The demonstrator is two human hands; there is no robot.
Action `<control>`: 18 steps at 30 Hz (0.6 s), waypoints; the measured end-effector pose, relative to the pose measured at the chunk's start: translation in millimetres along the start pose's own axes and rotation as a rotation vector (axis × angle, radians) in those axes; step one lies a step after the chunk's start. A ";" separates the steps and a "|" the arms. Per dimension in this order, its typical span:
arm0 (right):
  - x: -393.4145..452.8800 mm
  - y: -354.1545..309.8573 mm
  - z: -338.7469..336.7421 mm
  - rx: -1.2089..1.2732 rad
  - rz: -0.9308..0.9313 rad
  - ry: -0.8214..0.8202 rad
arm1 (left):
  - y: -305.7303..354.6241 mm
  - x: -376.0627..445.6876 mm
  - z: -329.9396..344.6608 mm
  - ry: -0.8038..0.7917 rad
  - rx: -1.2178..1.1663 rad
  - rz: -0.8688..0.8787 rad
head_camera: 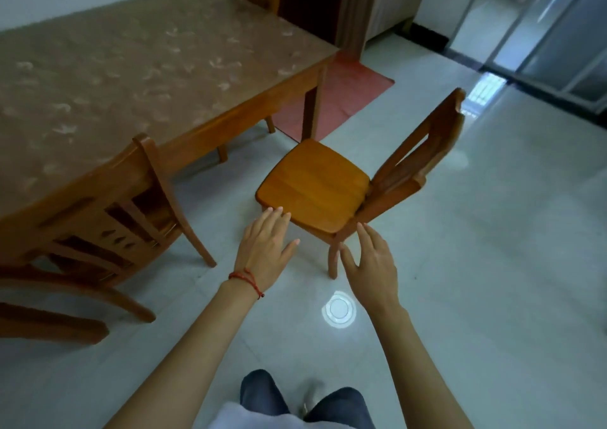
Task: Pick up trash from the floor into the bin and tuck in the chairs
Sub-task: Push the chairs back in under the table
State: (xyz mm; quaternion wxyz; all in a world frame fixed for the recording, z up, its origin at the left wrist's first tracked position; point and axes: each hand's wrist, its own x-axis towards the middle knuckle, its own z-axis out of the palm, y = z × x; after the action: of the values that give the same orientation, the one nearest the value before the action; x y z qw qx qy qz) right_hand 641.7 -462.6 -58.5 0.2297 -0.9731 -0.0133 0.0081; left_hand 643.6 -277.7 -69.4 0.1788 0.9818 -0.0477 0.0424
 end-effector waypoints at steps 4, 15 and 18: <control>-20.9 42.6 -18.5 0.024 0.113 0.099 | 43.1 11.8 16.3 -0.036 0.026 0.156; -98.8 142.2 -63.7 -0.005 0.425 0.357 | 157.9 32.5 58.8 -0.151 0.027 0.583; -113.1 159.7 -70.1 -0.038 0.476 0.396 | 177.0 33.1 69.4 -0.167 0.009 0.648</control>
State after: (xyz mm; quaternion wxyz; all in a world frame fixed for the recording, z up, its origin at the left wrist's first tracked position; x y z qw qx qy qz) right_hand 533.7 -640.1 -66.2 0.2011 -0.9357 0.2598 -0.1284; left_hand 661.7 -469.9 -69.3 0.1474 0.9165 -0.3716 0.0164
